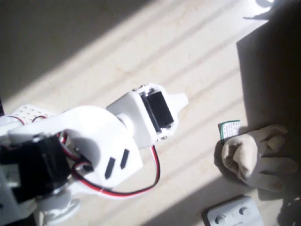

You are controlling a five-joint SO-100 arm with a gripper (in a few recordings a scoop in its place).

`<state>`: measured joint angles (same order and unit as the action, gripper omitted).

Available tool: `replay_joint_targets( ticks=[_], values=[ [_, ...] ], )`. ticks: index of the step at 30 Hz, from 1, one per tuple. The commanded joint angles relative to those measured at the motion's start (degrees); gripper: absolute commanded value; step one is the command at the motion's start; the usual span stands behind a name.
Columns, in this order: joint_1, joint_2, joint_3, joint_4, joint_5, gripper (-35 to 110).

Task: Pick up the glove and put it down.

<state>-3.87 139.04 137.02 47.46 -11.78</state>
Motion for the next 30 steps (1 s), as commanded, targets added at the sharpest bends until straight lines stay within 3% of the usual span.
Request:
replay_joint_targets(
  ticks=[1,18,30],
  values=[
    [-0.18,11.87,7.12,-0.18,-0.35,1],
    [-0.18,48.08,29.27,-0.09,-0.35,1],
    [-0.18,49.31,35.6,0.0,0.18,1]
  ],
)
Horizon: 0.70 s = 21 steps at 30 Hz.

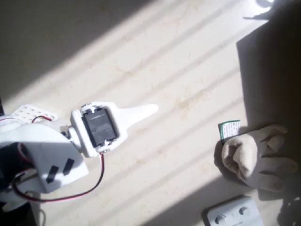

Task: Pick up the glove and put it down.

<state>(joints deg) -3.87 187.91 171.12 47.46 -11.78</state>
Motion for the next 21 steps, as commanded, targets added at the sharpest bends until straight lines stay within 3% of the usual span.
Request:
replay_joint_targets(
  ticks=[1,17,21],
  values=[
    [-0.18,0.44,2.46,0.0,0.18,1],
    [-0.18,0.44,4.39,7.73,0.26,0],
    [-0.18,0.44,4.04,14.15,0.26,0]
  ],
)
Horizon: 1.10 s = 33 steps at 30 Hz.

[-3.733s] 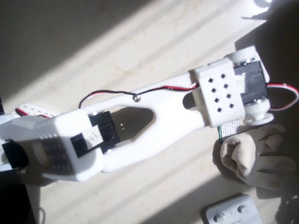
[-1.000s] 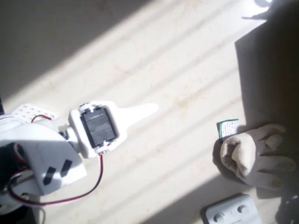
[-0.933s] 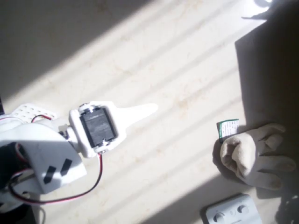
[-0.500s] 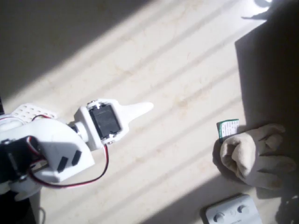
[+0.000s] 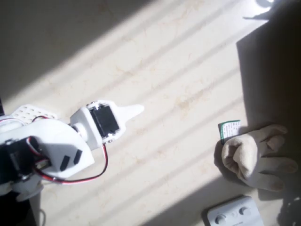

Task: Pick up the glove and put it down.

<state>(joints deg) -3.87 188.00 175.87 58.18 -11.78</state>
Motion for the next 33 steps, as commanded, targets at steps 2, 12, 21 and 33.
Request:
replay_joint_targets(
  ticks=[2,12,21,33],
  values=[
    [-0.18,0.35,-2.2,7.29,0.26,0],
    [-0.26,0.35,-3.34,12.74,0.35,0],
    [-0.26,0.35,-3.34,12.74,-0.26,0],
    [-0.26,0.35,-3.34,12.74,-0.26,0]
  ],
)
